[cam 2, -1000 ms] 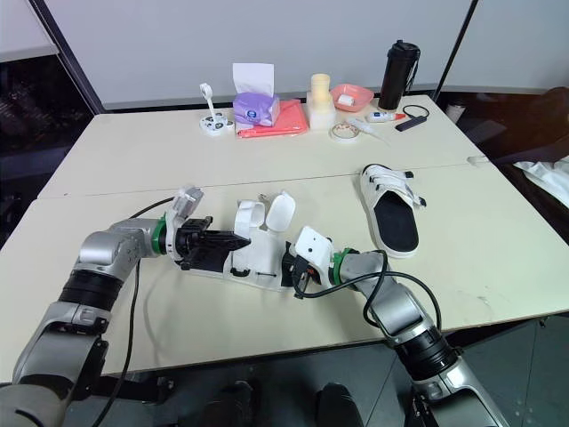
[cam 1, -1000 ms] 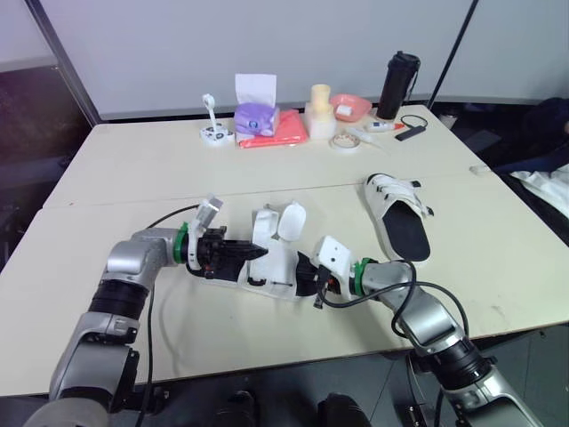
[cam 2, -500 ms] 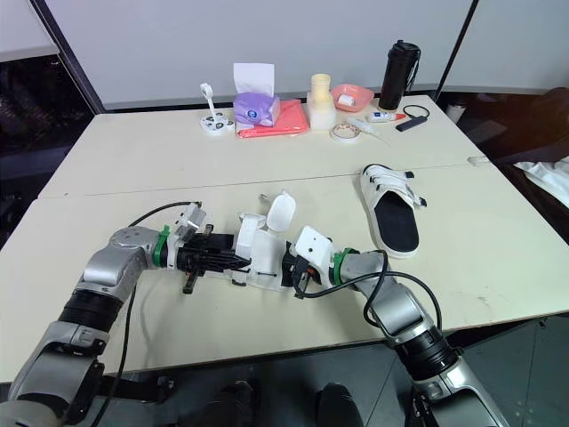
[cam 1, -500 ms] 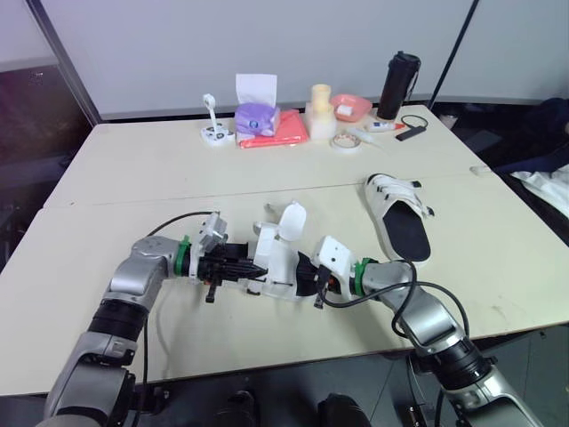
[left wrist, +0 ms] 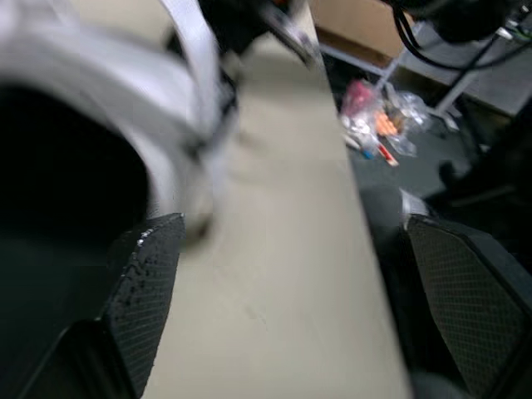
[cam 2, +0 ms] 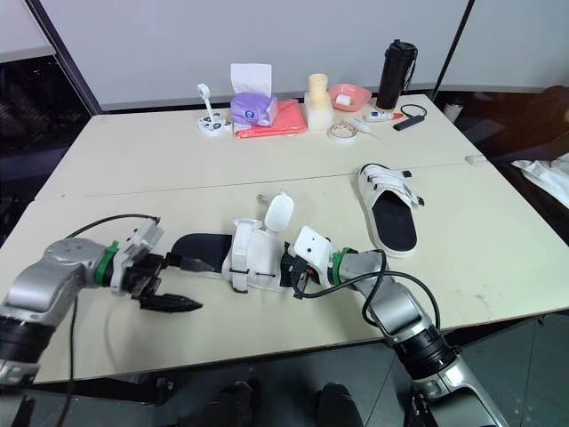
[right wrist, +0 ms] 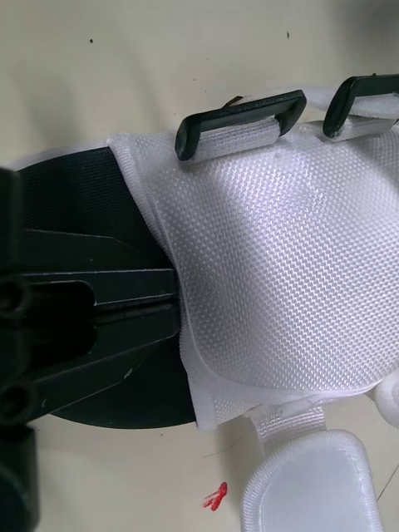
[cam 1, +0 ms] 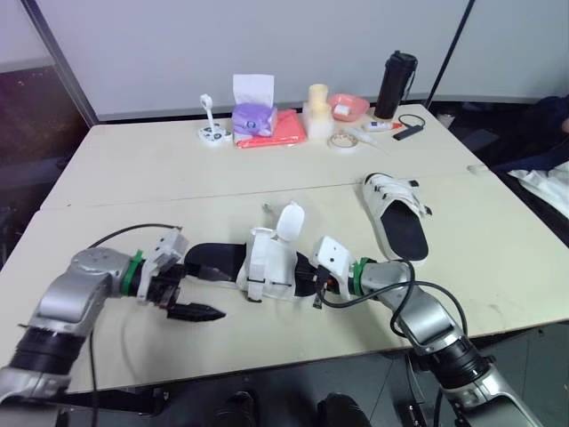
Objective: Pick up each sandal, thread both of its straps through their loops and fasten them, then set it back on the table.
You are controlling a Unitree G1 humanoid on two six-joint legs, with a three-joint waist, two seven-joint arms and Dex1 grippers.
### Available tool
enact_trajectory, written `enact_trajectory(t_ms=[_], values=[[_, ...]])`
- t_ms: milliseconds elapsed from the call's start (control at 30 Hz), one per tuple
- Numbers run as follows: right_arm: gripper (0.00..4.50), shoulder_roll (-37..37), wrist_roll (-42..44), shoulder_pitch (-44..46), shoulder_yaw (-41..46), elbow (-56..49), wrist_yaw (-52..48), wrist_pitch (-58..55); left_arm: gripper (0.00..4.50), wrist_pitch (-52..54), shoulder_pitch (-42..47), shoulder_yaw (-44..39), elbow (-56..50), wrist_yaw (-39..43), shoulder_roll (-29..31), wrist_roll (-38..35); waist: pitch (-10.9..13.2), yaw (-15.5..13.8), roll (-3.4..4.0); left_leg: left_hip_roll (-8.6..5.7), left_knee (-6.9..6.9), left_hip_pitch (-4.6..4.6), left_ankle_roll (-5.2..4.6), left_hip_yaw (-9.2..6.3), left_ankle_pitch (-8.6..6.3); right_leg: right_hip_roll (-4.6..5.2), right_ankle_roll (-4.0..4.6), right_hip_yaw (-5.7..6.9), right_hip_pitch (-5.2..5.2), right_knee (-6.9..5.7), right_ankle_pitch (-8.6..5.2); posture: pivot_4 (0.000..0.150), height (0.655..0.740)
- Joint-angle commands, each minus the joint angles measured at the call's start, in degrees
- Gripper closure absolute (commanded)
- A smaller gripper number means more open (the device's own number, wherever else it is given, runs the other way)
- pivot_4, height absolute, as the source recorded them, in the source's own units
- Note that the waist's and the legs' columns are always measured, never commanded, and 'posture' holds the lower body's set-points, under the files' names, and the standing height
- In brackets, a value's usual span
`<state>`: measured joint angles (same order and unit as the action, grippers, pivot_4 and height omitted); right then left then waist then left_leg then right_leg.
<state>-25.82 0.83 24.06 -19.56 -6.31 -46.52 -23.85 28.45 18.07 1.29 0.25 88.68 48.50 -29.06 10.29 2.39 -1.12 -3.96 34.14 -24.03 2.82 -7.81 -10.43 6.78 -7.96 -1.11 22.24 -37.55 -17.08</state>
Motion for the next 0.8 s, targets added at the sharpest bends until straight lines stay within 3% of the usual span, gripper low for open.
enact_trajectory(t_ms=[33, 433, 800], values=[[4.50, 0.2, -1.0, -0.4, -1.6, 2.4, -0.2, -0.7, 0.07, 0.7, -2.9, -0.4, -4.0, 0.0, 0.6, -1.8, 0.0, -0.1, 0.00, 0.00, 0.00, 0.01, 0.00, 0.00, 0.00, 0.00, 0.01, 0.00, 0.00, 0.01, 0.00, 0.150, 0.7400], [4.50, -0.1, -0.9, -0.2, -1.7, 2.1, -0.6, -0.8, 0.07, -10.6, -2.1, 3.2, 4.9, -8.2, -10.7, 5.3, 0.0, -0.1, 0.01, 0.28, -0.07, 0.16, 0.00, 0.10, 0.00, -0.06, 0.09, 0.00, -0.06, 0.20, 0.06, 0.150, 0.7400], [4.50, -0.5, -0.9, -1.0, -1.6, 1.1, -0.5, -1.2, 0.07, -10.6, 0.0, 5.7, 6.2, -7.7, -14.7, 4.9, 0.0, -0.2, 0.00, 0.27, -0.07, 0.16, 0.00, 0.13, 0.00, -0.06, 0.08, -0.01, -0.16, 0.22, 0.06, 0.150, 0.7400]])
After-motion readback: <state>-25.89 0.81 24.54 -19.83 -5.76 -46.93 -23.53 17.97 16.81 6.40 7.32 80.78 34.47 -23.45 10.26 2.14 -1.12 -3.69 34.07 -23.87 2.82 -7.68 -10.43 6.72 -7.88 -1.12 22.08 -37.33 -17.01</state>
